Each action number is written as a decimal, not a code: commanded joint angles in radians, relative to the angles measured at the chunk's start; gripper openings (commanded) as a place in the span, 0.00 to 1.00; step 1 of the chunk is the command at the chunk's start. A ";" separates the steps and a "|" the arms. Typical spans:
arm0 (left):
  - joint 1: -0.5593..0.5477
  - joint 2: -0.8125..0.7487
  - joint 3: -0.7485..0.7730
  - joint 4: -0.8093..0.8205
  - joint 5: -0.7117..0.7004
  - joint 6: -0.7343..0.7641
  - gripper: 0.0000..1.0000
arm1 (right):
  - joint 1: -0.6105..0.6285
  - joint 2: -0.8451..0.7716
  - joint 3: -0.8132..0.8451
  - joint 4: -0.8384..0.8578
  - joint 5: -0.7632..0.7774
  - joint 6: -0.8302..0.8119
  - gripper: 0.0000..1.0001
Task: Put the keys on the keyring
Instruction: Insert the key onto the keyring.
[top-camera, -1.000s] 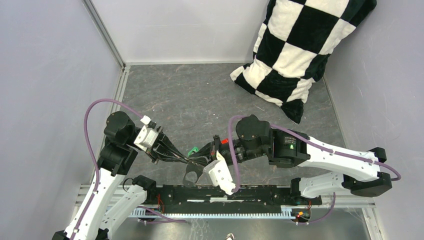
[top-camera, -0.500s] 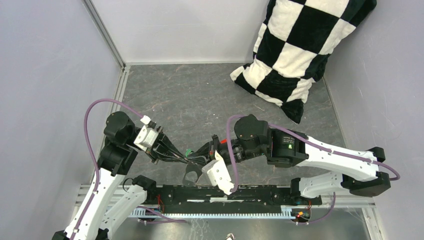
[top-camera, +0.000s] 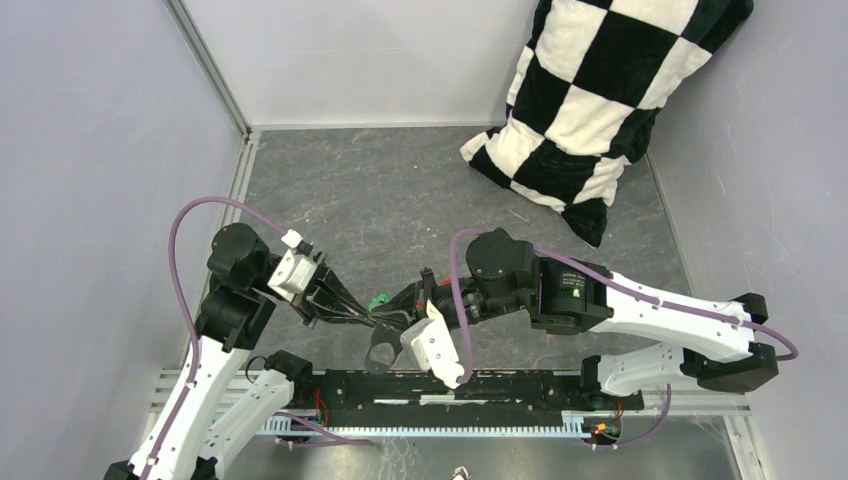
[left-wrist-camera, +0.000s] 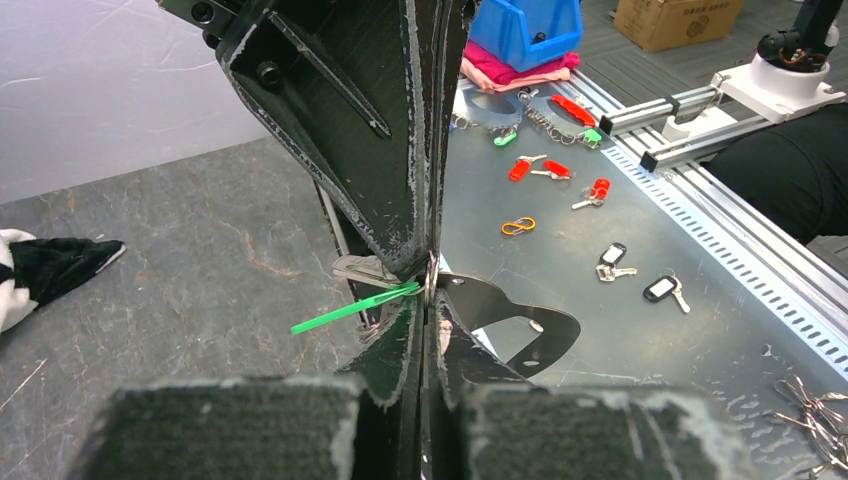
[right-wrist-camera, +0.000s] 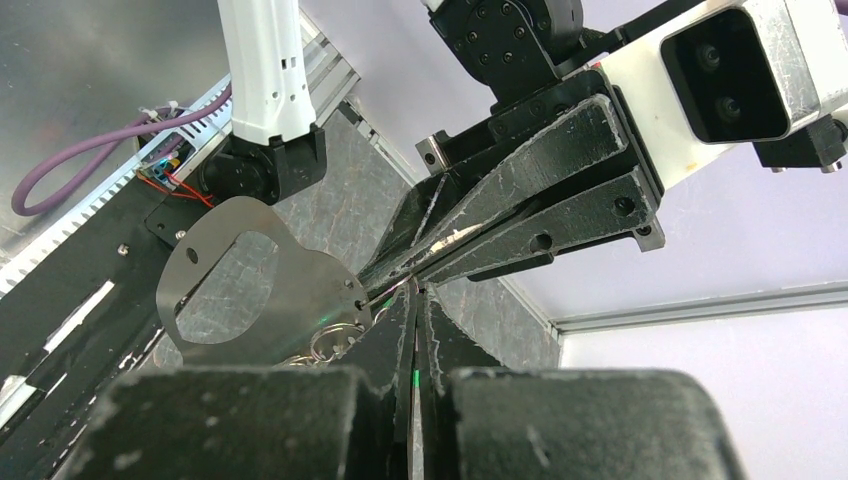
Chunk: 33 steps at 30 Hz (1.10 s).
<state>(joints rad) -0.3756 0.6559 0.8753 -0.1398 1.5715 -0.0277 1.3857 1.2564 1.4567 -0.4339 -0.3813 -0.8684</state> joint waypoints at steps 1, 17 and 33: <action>0.001 0.008 -0.008 0.040 0.065 -0.033 0.02 | 0.007 0.026 0.041 0.080 -0.025 0.003 0.00; 0.000 -0.015 -0.040 0.135 0.066 -0.049 0.02 | -0.034 0.067 0.101 0.058 -0.038 0.096 0.01; 0.000 -0.031 -0.056 0.136 0.067 -0.038 0.02 | -0.036 0.105 0.120 0.118 -0.012 0.144 0.00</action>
<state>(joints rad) -0.3744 0.6308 0.8249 -0.0414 1.5715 -0.0399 1.3483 1.3331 1.5536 -0.4889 -0.4259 -0.7330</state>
